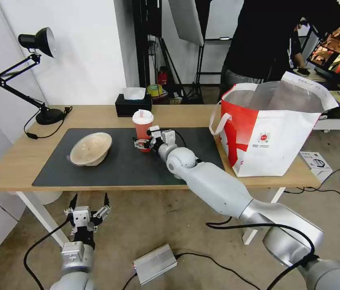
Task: Pick up the trash from the table and place it into the takeout bag.
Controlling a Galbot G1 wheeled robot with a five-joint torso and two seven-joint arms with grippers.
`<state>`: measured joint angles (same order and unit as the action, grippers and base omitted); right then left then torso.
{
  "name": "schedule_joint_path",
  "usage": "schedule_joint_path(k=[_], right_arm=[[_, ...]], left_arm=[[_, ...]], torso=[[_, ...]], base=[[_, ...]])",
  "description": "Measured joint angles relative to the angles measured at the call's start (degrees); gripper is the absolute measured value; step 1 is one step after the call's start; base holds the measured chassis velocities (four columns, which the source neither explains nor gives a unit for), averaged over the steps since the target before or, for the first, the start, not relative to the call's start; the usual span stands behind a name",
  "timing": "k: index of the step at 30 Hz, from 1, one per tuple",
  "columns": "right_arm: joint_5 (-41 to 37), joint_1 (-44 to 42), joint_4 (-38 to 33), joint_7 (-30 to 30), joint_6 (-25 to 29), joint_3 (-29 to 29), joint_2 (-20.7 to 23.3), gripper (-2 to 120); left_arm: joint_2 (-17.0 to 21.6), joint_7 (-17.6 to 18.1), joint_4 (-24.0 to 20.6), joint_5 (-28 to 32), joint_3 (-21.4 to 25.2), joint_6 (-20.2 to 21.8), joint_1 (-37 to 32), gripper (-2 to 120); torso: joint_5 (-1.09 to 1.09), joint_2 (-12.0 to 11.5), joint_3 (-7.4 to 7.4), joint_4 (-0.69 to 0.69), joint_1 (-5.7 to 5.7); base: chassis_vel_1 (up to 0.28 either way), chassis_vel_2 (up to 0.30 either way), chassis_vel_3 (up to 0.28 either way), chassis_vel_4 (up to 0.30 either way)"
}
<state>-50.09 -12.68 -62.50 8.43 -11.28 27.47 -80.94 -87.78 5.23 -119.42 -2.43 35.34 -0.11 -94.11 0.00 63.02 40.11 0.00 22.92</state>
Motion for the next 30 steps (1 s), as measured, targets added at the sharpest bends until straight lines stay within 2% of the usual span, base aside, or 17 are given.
schedule_joint_path(k=[15, 19, 21, 24, 25, 27, 28, 30], right_arm=[[1.22, 0.87, 3.68, -1.23, 1.14, -0.35, -1.76, 97], [1.37, 0.87, 3.98, -1.33, 1.34, -0.39, -1.89, 81], [1.37, 0.87, 3.99, -1.41, 1.37, -0.4, -1.89, 77], [1.45, 0.68, 4.07, -1.59, 1.57, -0.42, -1.84, 62], [1.45, 0.68, 4.07, -1.59, 1.57, -0.42, -1.84, 62], [1.53, 0.45, 4.06, -1.63, 1.69, -0.45, -1.8, 51], [1.53, 0.45, 4.06, -1.63, 1.69, -0.45, -1.8, 51], [1.56, 0.31, 4.05, -1.65, 1.75, -0.47, -1.78, 42]], left_arm=[[0.03, -0.01, 0.61, -0.02, -0.11, -0.2, 0.44, 100], [0.01, -0.02, 0.8, -0.02, -0.24, -0.28, 0.55, 100], [0.0, -0.02, 0.83, -0.02, -0.27, -0.3, 0.58, 100], [-0.08, -0.03, 0.83, -0.04, -0.41, -0.34, 0.66, 100], [-0.08, -0.03, 0.83, -0.04, -0.41, -0.34, 0.66, 100], [-0.09, -0.03, 0.83, -0.05, -0.46, -0.35, 0.69, 100], [-0.09, -0.03, 0.83, -0.05, -0.46, -0.35, 0.69, 100], [-0.1, -0.03, 0.82, -0.06, -0.46, -0.36, 0.71, 100]], torso=[[0.0, 0.0, 0.0, 0.0, 0.0], [0.0, 0.0, 0.0, 0.0, 0.0], [0.0, 0.0, 0.0, 0.0, 0.0], [0.0, 0.0, 0.0, 0.0, 0.0], [0.0, 0.0, 0.0, 0.0, 0.0], [0.0, 0.01, -0.01, 0.0, 0.0], [0.0, 0.01, -0.01, 0.0, 0.0], [0.01, 0.02, -0.02, 0.0, -0.01]], base=[[0.0, 0.0, 0.0, 0.0], [0.0, 0.0, 0.0, 0.0], [0.0, 0.0, 0.0, 0.0], [0.0, 0.0, 0.0, 0.0], [0.0, 0.0, 0.0, 0.0], [0.0, 0.0, 0.0, 0.0], [0.0, 0.0, 0.0, 0.0], [0.0, 0.0, 0.0, 0.0]])
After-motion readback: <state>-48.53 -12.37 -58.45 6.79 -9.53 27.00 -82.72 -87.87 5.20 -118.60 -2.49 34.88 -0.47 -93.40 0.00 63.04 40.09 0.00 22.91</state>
